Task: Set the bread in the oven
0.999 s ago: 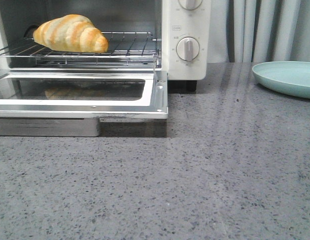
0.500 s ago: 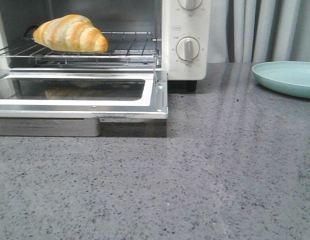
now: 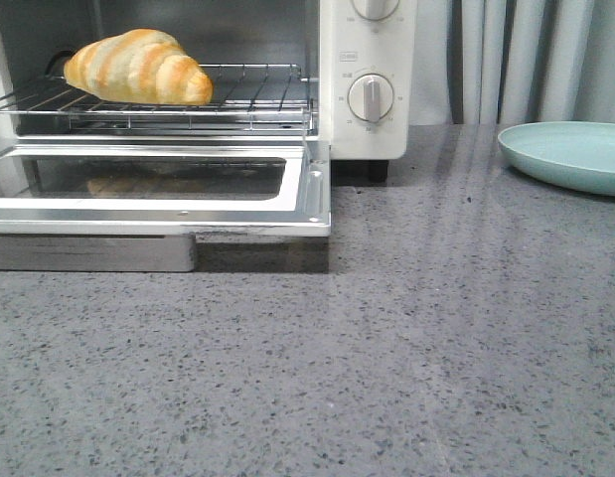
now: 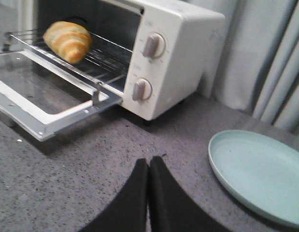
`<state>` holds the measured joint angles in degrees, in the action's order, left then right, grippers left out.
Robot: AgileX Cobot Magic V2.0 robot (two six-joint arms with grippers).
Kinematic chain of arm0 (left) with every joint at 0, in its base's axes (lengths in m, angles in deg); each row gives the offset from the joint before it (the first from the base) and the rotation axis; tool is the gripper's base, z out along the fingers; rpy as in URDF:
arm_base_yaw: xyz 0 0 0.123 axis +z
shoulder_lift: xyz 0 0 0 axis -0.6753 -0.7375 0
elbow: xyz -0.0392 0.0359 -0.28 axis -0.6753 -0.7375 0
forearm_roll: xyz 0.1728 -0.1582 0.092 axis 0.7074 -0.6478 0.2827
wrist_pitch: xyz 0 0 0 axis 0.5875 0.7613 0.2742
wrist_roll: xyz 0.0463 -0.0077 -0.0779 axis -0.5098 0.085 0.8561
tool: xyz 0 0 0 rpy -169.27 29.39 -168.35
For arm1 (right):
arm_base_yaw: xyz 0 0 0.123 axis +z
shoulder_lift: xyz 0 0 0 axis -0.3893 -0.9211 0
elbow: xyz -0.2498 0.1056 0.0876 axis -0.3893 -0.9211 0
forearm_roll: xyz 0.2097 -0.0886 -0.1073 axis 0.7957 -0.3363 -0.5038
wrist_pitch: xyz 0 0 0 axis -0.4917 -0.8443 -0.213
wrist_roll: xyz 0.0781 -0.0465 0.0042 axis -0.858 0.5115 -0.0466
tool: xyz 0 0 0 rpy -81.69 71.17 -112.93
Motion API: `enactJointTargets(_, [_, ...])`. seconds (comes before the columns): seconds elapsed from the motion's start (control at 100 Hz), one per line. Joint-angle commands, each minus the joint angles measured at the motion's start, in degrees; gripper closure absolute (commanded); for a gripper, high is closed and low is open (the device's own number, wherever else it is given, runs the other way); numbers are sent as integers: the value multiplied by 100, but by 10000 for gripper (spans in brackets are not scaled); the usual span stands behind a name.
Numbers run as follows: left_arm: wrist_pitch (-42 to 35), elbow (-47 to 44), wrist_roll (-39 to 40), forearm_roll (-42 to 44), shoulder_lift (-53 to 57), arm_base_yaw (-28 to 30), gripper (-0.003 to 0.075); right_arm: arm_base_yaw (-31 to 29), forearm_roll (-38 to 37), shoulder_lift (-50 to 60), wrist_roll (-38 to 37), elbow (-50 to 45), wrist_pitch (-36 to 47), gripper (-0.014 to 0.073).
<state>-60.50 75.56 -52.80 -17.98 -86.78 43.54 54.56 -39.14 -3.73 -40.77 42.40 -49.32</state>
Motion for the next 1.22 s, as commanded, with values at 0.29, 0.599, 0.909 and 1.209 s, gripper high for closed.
enactJointTargets(0.29, [-298,-128,7,-78,164,11,742,-1817,1646,449,142,-1852,1715,642])
enactJointTargets(0.599, [-298,-128,7,-78,164,11,741,-2087,1687,1532,142,-1854,-220,642])
enactJointTargets(0.909, [-298,-128,7,-78,164,11,741,-2087,1687,1550,142,-1854,-198,642])
enactJointTargets(1.209, [-298,-128,7,-78,164,11,741,-2087,1687,1550,142,-1854,-198,642])
